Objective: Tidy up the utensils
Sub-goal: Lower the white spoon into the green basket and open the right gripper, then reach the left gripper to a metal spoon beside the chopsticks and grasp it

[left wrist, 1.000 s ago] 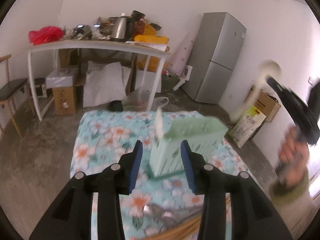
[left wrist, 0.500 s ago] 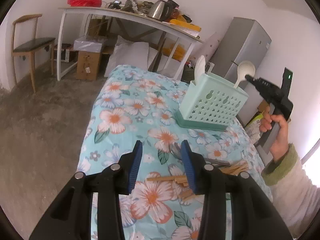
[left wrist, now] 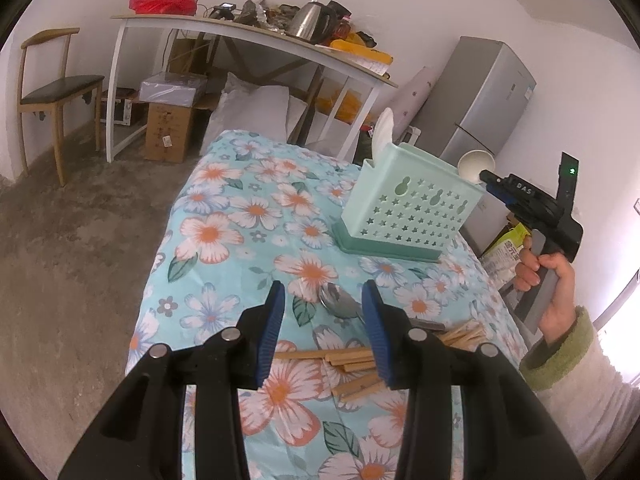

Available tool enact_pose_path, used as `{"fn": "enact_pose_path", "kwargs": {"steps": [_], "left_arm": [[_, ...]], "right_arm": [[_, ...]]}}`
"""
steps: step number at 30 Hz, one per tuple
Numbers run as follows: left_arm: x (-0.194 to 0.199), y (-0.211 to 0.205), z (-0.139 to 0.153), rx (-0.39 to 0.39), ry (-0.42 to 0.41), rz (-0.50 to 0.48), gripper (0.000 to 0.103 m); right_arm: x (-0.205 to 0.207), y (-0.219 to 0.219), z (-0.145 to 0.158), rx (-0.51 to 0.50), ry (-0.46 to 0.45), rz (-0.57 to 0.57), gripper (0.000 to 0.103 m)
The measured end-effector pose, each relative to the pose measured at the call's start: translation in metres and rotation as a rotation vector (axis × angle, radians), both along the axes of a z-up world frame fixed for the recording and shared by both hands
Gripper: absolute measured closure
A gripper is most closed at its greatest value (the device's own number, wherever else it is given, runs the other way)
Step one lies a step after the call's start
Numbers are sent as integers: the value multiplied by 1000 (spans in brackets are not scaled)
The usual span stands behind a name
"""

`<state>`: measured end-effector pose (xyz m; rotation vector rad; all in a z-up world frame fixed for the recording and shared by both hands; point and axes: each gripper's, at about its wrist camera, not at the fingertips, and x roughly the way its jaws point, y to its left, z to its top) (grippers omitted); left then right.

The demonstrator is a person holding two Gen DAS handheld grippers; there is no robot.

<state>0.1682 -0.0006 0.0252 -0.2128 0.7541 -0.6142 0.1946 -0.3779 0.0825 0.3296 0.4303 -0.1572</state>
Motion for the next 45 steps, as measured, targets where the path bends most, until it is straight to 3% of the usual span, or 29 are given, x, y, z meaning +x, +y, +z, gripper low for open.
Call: {"fn": "enact_pose_path", "kwargs": {"steps": [4, 21, 27, 34, 40, 45], "left_arm": [[-2, 2, 0, 1, -1, 8, 65], [-9, 12, -2, -1, -4, 17, 65], [-10, 15, -5, -9, 7, 21, 65], [-10, 12, -7, -49, 36, -9, 65], [-4, -9, -13, -126, 127, -85, 66], [8, -33, -24, -145, 200, -110, 68]], "right_arm": [[-16, -3, 1, -2, -11, -16, 65], [-86, -5, -4, -7, 20, -45, 65], [-98, 14, -12, 6, 54, 15, 64], [-93, 60, -35, 40, 134, 189, 61], [-95, 90, -60, 101, 194, 269, 61], [-100, 109, -80, 74, 262, 299, 61]]}}
